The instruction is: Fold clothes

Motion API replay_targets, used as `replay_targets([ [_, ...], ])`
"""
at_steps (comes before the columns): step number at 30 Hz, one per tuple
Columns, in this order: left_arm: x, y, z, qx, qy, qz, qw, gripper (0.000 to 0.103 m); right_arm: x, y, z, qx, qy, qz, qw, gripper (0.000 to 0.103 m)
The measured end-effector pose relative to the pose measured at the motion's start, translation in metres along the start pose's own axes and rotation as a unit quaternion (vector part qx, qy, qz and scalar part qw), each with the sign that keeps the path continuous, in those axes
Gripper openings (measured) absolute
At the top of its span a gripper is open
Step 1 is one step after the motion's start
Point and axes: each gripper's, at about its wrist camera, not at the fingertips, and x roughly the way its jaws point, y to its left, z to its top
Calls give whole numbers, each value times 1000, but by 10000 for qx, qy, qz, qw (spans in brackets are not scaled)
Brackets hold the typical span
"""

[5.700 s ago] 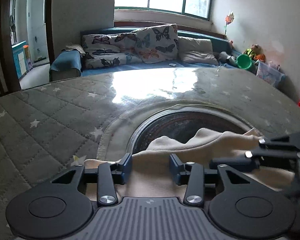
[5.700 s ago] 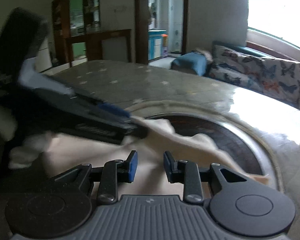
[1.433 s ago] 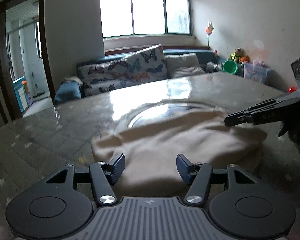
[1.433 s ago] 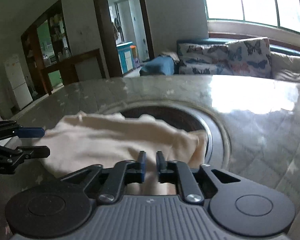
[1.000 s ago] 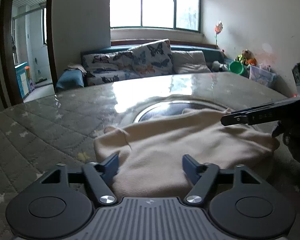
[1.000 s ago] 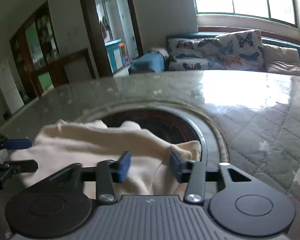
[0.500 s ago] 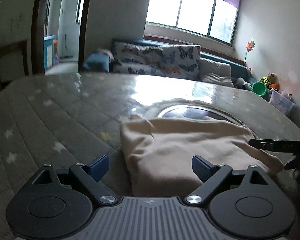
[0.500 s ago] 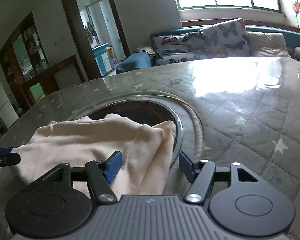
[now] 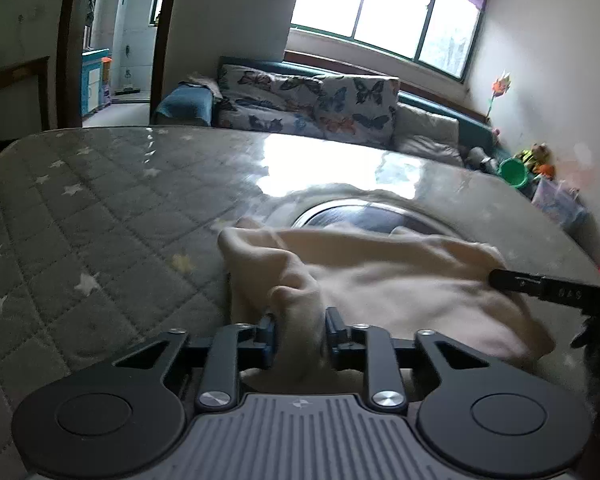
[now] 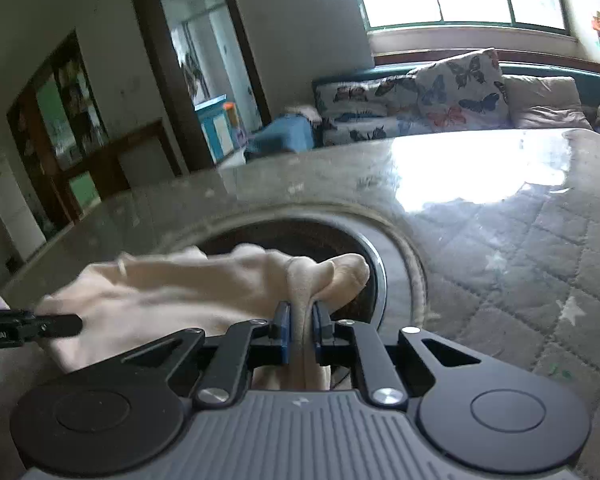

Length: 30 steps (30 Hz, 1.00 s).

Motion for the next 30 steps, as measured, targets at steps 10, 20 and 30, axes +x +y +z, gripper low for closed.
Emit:
replay_targets([
  [10, 6, -77, 22, 716, -87, -750, 9946, 18, -69, -33, 10, -88, -485, -711, 9962, 9],
  [20, 51, -194, 25, 1455, 203, -1784, 9729, 18, -162, -112, -2, 246, -759, -2231, 9715, 7],
  [30, 73, -226, -11, 2153, 657, -1766, 9582, 38, -182, -146, -54, 609, -352, -2858, 9557, 14],
])
